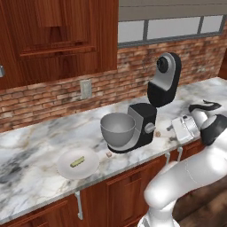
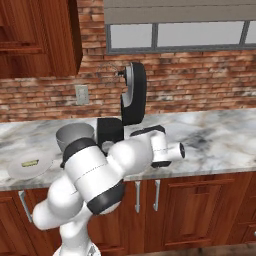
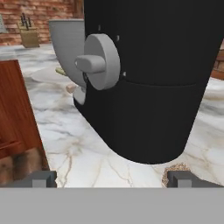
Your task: Add butter and sugar cubes to the stand mixer bowl and then turn on the stand mixer to begin making frosting.
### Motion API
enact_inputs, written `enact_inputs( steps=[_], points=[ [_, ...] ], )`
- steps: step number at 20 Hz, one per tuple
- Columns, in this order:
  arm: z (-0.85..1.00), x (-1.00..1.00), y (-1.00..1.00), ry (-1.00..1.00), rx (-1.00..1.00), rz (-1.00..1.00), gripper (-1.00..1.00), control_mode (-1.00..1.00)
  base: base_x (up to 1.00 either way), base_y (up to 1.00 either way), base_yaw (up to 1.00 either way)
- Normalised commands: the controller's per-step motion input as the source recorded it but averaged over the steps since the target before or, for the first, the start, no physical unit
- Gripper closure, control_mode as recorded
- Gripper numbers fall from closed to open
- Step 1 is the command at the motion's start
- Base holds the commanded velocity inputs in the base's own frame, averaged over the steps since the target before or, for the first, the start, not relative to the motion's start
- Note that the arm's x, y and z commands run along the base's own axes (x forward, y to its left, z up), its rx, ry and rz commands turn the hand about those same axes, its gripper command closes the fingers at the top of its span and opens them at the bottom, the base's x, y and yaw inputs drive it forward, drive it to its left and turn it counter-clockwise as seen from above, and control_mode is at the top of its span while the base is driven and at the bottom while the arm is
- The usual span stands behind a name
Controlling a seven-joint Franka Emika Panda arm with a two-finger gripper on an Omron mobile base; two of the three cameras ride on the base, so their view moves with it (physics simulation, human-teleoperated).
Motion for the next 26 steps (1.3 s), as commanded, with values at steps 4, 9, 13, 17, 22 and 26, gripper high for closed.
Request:
enact_inputs(
  steps=[4,9,13,17,22,26],
  points=[
    [-0.15,0.36,0.00,0.00,0.00,0.00,-1.00,-1.00,0.00,0.00,0.00],
    [-0.16,0.30,0.00,0.00,0.00,0.00,-1.00,-1.00,0.00,0.00,0.00],
    [-0.23,0.15,0.00,0.00,0.00,0.00,-1.00,-1.00,0.00,0.00,0.00],
    [-0.24,0.13,0.00,0.00,0.00,0.00,-1.00,-1.00,0.00,0.00,0.00],
    [-0.22,0.19,0.00,0.00,0.00,0.00,-1.00,-1.00,0.00,0.00,0.00],
    [-0.21,0.21,0.02,0.00,0.00,0.00,-1.00,-1.00,0.00,0.00,0.00]
  ],
)
